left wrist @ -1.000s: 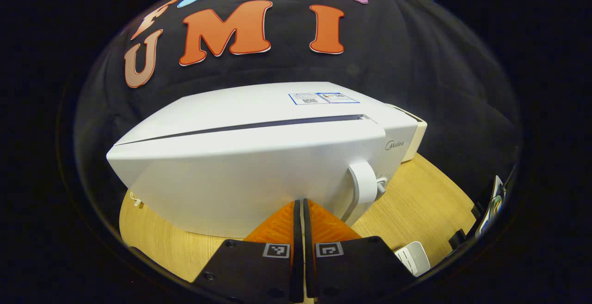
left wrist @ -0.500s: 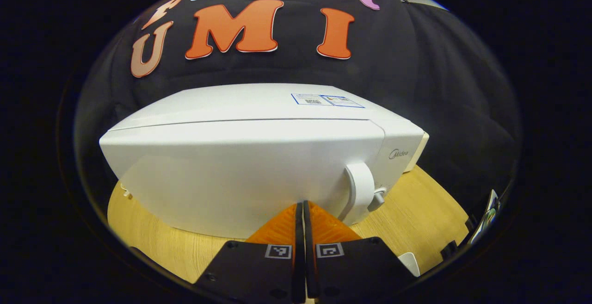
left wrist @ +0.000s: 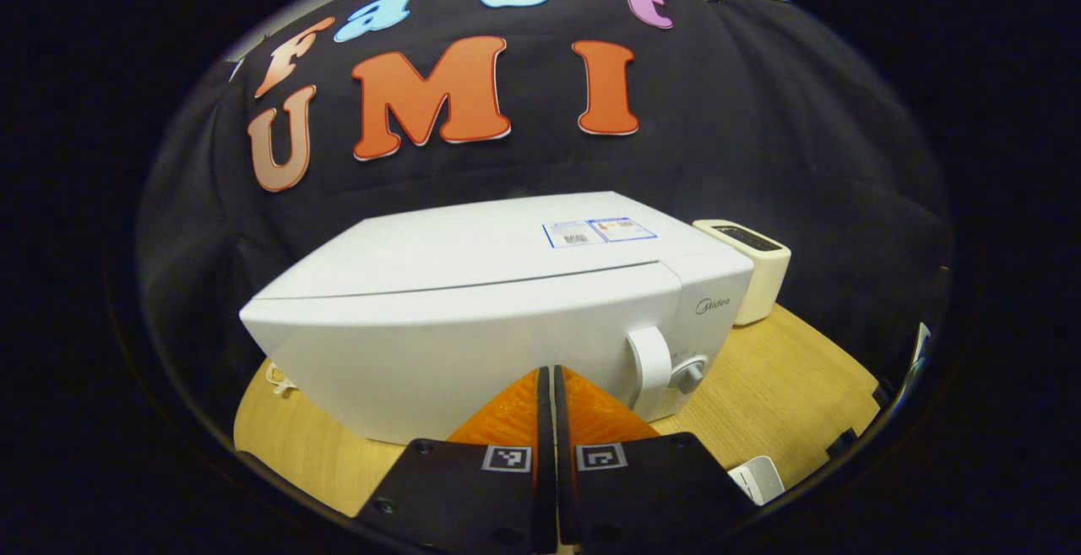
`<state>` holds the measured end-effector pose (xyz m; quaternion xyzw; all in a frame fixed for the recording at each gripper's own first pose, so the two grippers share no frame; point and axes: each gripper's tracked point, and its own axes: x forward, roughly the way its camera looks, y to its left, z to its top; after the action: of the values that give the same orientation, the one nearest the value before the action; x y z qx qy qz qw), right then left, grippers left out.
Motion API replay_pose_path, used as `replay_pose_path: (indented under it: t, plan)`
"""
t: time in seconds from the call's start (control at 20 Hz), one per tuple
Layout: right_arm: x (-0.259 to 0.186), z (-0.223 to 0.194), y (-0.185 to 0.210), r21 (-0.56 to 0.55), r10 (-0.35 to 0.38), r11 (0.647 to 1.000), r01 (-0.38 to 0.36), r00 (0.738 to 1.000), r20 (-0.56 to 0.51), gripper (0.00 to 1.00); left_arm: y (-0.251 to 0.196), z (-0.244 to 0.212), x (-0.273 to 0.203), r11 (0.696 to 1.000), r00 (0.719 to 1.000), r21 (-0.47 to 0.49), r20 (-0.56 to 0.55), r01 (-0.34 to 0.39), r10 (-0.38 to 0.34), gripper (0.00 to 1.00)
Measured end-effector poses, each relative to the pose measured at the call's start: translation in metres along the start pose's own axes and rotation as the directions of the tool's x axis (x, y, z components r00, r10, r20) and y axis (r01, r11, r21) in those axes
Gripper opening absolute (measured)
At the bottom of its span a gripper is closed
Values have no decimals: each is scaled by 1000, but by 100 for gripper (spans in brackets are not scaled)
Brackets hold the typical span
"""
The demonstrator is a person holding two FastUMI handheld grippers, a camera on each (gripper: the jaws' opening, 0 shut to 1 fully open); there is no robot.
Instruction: Open the microwave oven with the left hand, put the food in, and close the microwave oven.
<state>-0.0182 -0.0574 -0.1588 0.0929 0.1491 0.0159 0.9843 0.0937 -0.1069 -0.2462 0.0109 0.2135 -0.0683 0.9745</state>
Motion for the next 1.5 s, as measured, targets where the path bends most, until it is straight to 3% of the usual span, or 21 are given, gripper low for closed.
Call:
replay_pose_path:
  t: [0.3, 0.5, 0.55, 0.65, 0.75, 0.85, 1.05, 1.1, 1.15, 1.2, 1.25, 1.3, 1.35, 1.4, 1.5]
  plan:
    - [2, 46, 32, -72, 37, 997, -31, 996, 79, 95, 64, 70, -87, 995, 983, 21, 161, -96, 91, 5]
    - [9, 86, 55, -89, 52, 995, -39, 987, 152, 95, 96, 112, -137, 990, 957, -9, 258, -137, 135, 21]
    - [9, 97, 60, -78, 53, 996, -41, 985, 167, 95, 102, 119, -148, 990, 952, -19, 272, -139, 139, 14]
    - [11, 118, 68, -56, 53, 998, -43, 980, 192, 95, 114, 131, -171, 989, 944, -30, 295, -144, 146, 46]
    - [15, 125, 62, -85, 16, 996, 0, 981, 193, 95, 126, 138, -189, 988, 938, -18, 312, -155, 153, 58]
    - [9, 141, 73, -103, 36, 995, -13, 973, 228, 95, 135, 141, -205, 985, 934, -5, 318, -171, 164, 76]
    - [4, 159, 92, -142, 73, 989, -37, 962, 262, 95, 146, 157, -236, 982, 918, -14, 352, -189, 181, 95]
    - [2, 163, 96, -147, 80, 988, -41, 960, 270, 95, 150, 158, -240, 982, 917, -11, 355, -190, 182, 98]
    - [1, 166, 101, -153, 91, 987, -49, 956, 278, 95, 154, 161, -244, 981, 916, -6, 357, -195, 185, 92]
    - [0, 168, 105, -156, 96, 986, -53, 956, 279, 95, 158, 165, -248, 979, 911, -8, 364, -205, 194, 100]
    - [3, 169, 108, -163, 99, 985, -55, 956, 277, 95, 162, 170, -251, 977, 905, -12, 374, -214, 203, 100]
    - [4, 169, 110, -173, 92, 984, -47, 961, 263, 95, 166, 173, -255, 973, 898, -14, 384, -229, 217, 93]
    - [2, 170, 112, -183, 93, 982, -46, 961, 260, 95, 169, 176, -260, 971, 891, -15, 395, -240, 226, 93]
    - [-1, 175, 118, -191, 105, 980, -54, 957, 271, 95, 170, 178, -262, 969, 885, -16, 404, -245, 230, 100]
    - [-5, 183, 126, -208, 122, 976, -61, 948, 293, 95, 167, 181, -262, 971, 877, -47, 420, -236, 233, 99]
